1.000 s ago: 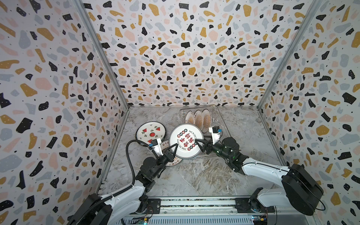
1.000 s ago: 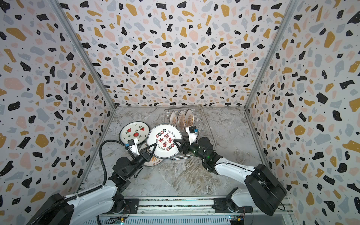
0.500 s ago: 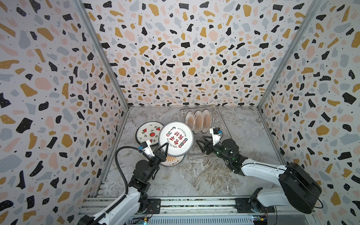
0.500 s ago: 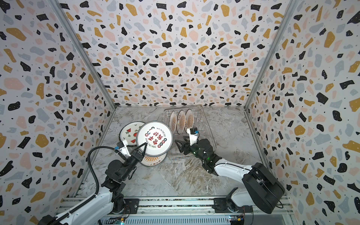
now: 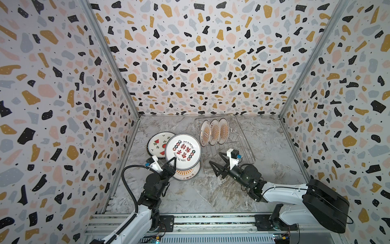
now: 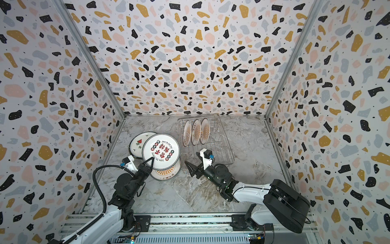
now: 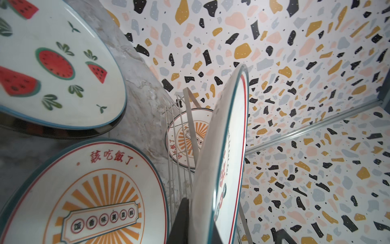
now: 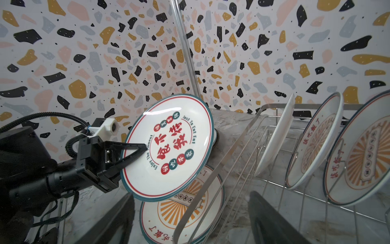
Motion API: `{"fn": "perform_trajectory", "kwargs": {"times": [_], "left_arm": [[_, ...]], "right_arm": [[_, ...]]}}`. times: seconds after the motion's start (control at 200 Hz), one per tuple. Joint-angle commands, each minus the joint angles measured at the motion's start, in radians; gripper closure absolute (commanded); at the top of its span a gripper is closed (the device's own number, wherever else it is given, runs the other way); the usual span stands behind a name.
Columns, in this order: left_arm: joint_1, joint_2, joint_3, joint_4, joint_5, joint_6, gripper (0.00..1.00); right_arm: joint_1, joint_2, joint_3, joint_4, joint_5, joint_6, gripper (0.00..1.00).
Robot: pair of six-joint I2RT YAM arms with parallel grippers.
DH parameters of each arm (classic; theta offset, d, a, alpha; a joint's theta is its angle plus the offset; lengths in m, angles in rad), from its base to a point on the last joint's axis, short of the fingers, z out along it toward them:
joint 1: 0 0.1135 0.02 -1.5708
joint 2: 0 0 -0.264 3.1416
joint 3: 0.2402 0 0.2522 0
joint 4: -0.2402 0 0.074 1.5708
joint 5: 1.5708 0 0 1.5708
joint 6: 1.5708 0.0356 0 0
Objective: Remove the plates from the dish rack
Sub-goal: 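Lower the red-text plate onto the stack with left while right returns to rack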
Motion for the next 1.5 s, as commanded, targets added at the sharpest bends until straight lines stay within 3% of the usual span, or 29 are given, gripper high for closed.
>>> {"fn": "perform_trajectory", "kwargs": {"times": [0.0, 0.275, 0.496, 0.656, 1.367, 1.497], "left_arm": [[0.017, 0.007, 0.001, 0.049, -0.028, -0.086, 1.00], [0.018, 0.020, -0.003, -0.064, -0.055, -0.190, 1.00], [0.017, 0.035, 0.011, -0.126, -0.022, -0.200, 1.00], [0.004, 0.028, 0.045, -0.252, -0.041, -0.173, 1.00], [-0.032, 0.167, 0.074, -0.234, -0.008, -0.180, 1.00], [-0.038, 0.173, 0.083, -0.254, -0.019, -0.174, 0.93]], "right_arm": [[0.034, -0.016, -0.006, 0.086, 0.129, -0.090, 0.14], [0.047, 0.042, 0.203, -0.217, 0.122, -0.128, 0.14], [0.083, 0.150, 0.369, -0.389, 0.192, -0.189, 0.13], [0.101, 0.188, 0.387, -0.389, 0.196, -0.186, 0.13], [0.136, 0.192, 0.395, -0.416, 0.285, -0.204, 0.13], [0.138, 0.190, 0.389, -0.415, 0.298, -0.202, 0.14]]}}
